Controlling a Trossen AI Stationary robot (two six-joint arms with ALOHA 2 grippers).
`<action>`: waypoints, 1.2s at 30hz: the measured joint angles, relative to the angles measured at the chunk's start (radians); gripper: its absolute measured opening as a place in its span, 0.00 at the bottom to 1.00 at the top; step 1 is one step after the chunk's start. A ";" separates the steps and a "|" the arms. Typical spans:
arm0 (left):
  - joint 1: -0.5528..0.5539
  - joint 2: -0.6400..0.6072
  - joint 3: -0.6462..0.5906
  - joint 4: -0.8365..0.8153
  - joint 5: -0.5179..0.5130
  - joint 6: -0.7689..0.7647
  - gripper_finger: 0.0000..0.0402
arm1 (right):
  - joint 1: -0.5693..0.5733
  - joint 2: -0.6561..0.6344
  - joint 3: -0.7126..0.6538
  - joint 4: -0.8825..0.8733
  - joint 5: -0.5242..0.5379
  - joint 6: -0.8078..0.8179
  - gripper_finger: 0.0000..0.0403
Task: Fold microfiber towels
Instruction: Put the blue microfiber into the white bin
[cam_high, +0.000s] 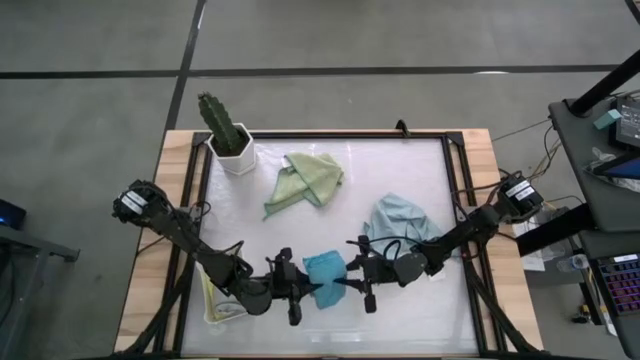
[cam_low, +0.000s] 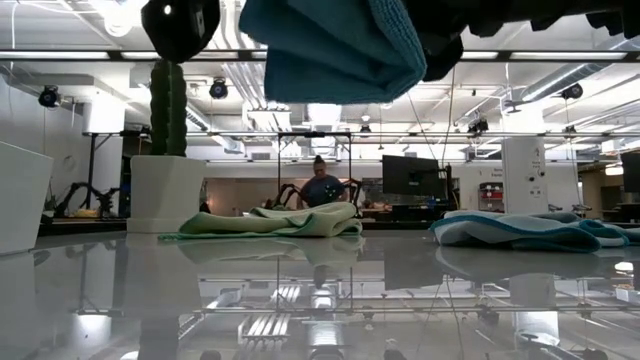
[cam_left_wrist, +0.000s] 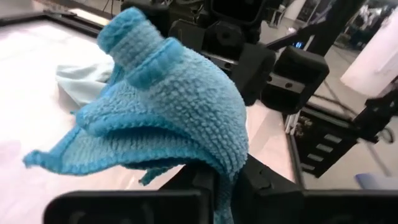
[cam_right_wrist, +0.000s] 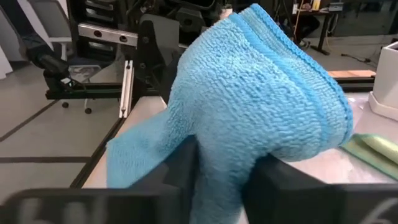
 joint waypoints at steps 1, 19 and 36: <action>-0.001 -0.008 0.003 -0.011 0.000 -0.020 0.01 | 0.000 0.000 0.005 0.000 -0.001 -0.008 0.29; -0.282 -0.441 0.004 -0.823 0.145 -0.956 0.00 | -0.017 -0.065 0.020 -0.116 -0.028 0.010 0.62; -0.496 -0.470 -0.003 -1.289 0.119 -1.548 0.00 | -0.022 -0.061 0.020 -0.133 -0.028 0.022 0.63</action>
